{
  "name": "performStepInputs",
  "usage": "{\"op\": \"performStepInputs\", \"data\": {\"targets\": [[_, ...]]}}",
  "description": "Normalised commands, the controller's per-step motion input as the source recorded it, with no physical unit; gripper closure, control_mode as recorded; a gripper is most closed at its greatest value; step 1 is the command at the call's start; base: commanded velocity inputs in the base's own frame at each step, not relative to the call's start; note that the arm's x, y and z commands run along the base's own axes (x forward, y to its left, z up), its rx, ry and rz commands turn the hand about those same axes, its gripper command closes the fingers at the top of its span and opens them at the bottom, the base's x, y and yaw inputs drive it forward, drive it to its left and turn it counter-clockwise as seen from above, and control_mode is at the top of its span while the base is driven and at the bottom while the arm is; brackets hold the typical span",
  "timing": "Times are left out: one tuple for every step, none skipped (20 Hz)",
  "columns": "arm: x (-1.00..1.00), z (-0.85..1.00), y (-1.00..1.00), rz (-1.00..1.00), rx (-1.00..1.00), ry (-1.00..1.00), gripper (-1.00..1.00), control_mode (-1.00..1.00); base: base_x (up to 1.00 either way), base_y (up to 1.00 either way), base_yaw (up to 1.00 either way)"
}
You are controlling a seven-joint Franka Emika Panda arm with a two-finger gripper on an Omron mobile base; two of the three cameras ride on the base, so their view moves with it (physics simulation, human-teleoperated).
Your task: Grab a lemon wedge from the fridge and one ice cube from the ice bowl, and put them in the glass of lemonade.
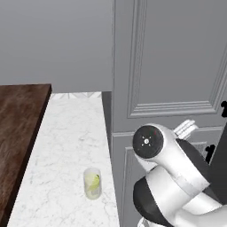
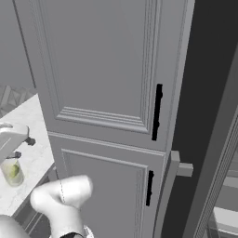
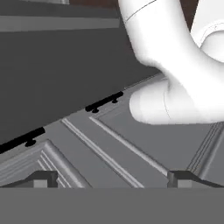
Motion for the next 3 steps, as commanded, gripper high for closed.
{"op": "performStepInputs", "data": {"targets": [[-0.25, 0.29, 0.00, -0.57, 0.40, -0.37, -1.00, -1.00, 0.00, 0.00, 0.00], [-0.42, 0.29, 0.00, -0.48, 0.46, -0.34, -1.00, -1.00, 0.00, 0.00, 0.00], [-0.56, 0.33, -0.13, -0.35, 0.53, -0.36, -1.00, -1.00, 0.00, 0.00, 0.00]]}}
